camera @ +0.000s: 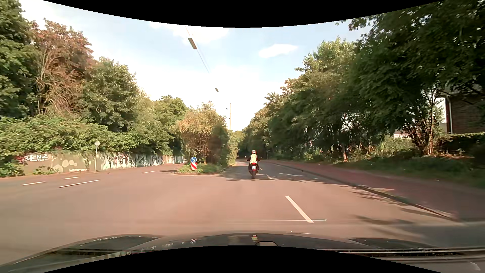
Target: Follow the waypoints while adhering to traffic rules and regulations
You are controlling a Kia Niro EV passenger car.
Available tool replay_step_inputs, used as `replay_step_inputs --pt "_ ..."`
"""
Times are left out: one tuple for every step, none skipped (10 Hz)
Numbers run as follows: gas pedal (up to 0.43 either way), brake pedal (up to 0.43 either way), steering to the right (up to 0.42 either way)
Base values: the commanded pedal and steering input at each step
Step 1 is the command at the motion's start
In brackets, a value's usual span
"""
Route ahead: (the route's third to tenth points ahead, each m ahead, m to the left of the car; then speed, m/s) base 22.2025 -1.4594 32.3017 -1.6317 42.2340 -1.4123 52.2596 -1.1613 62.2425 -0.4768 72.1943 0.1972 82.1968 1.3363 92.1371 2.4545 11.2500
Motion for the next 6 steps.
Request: replay_step_inputs --pt "0.150 0.000 0.004" --pt "0.138 0.000 0.004" --pt "0.138 0.000 0.004" --pt "0.138 0.000 0.004" --pt "0.150 0.000 0.003" --pt "0.157 0.000 0.000"
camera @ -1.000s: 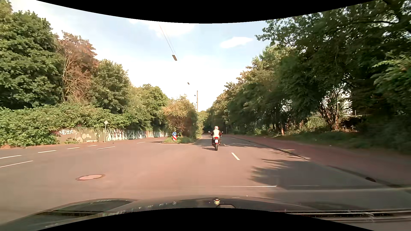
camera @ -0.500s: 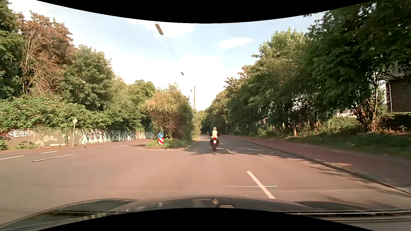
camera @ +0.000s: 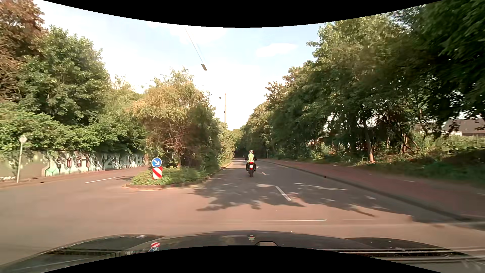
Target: Follow the waypoints while adhering to traffic rules and regulations
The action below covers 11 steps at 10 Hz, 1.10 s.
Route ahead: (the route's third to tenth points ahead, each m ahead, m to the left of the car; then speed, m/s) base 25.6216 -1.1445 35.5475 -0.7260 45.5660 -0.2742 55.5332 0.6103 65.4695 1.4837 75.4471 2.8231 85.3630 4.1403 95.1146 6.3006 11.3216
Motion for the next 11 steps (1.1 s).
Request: replay_step_inputs --pt "0.169 0.000 -0.001" --pt "0.169 0.000 -0.002" --pt "0.169 0.000 -0.002" --pt "0.169 0.000 -0.002" --pt "0.169 0.000 -0.002" --pt "0.169 0.000 -0.002" --pt "0.169 0.000 -0.003" --pt "0.169 0.000 -0.003" --pt "0.169 0.000 -0.003" --pt "0.169 0.000 -0.004" --pt "0.169 0.000 -0.004"
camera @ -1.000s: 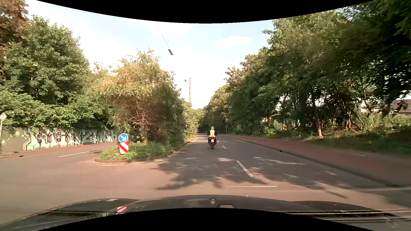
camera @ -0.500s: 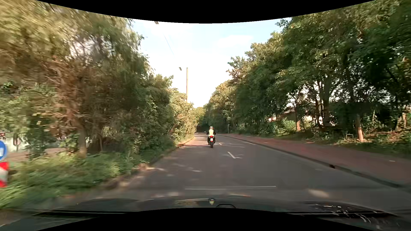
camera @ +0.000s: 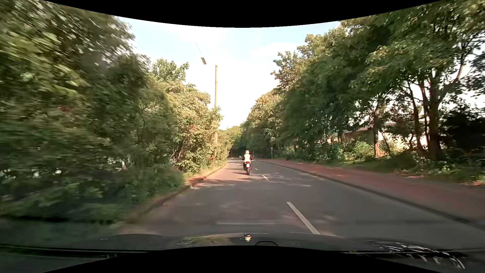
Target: Follow the waypoints while adhering to traffic rules and regulations
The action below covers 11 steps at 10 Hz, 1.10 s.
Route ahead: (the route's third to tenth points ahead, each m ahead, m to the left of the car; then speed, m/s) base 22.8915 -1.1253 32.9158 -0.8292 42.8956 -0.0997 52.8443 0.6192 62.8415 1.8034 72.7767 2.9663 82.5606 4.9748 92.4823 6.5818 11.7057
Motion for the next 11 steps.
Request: replay_step_inputs --pt "0.169 0.000 -0.005" --pt "0.169 0.000 -0.006" --pt "0.169 0.000 -0.006" --pt "0.169 0.000 -0.007" --pt "0.169 0.000 -0.006" --pt "0.169 0.000 -0.007" --pt "0.169 0.000 -0.007" --pt "0.169 0.000 -0.007" --pt "0.157 0.000 -0.007" --pt "0.157 0.000 -0.007" --pt "0.157 0.000 -0.007"
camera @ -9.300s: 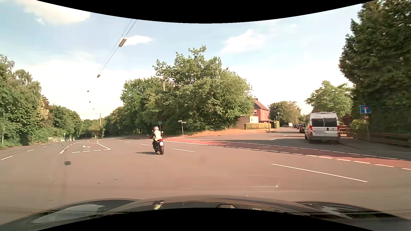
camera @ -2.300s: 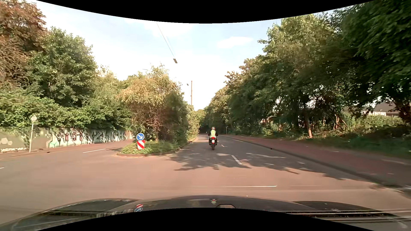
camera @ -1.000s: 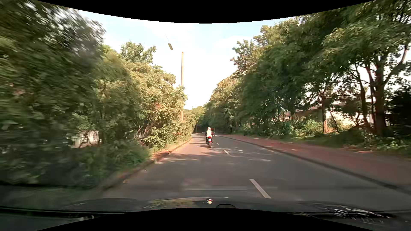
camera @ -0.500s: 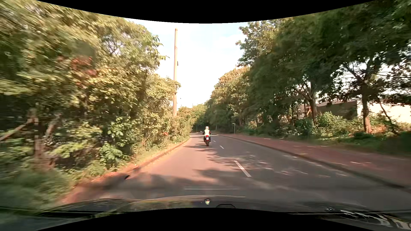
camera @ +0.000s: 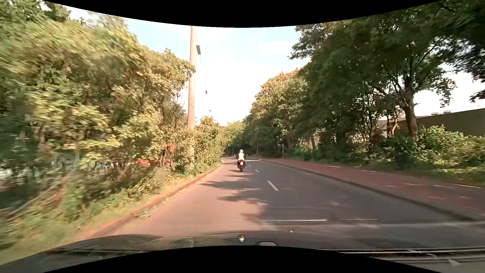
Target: Follow the waypoints while adhering to traffic rules and regulations
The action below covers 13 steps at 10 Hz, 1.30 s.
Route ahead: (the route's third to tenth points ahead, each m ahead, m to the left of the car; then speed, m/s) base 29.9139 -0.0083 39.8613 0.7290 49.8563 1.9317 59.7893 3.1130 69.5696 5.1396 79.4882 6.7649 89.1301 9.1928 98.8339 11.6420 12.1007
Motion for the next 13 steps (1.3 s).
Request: replay_step_inputs --pt "0.157 0.000 -0.007" --pt "0.157 0.000 -0.007" --pt "0.157 0.000 -0.007" --pt "0.157 0.000 -0.007" --pt "0.157 0.000 -0.008" --pt "0.150 0.000 -0.008" --pt "0.087 0.000 -0.009" --pt "0.079 0.000 -0.013" --pt "0.079 0.000 -0.015" --pt "0.079 0.000 -0.016" --pt "0.079 0.000 -0.016" --pt "0.098 0.000 -0.016" --pt "0.118 0.000 -0.016"
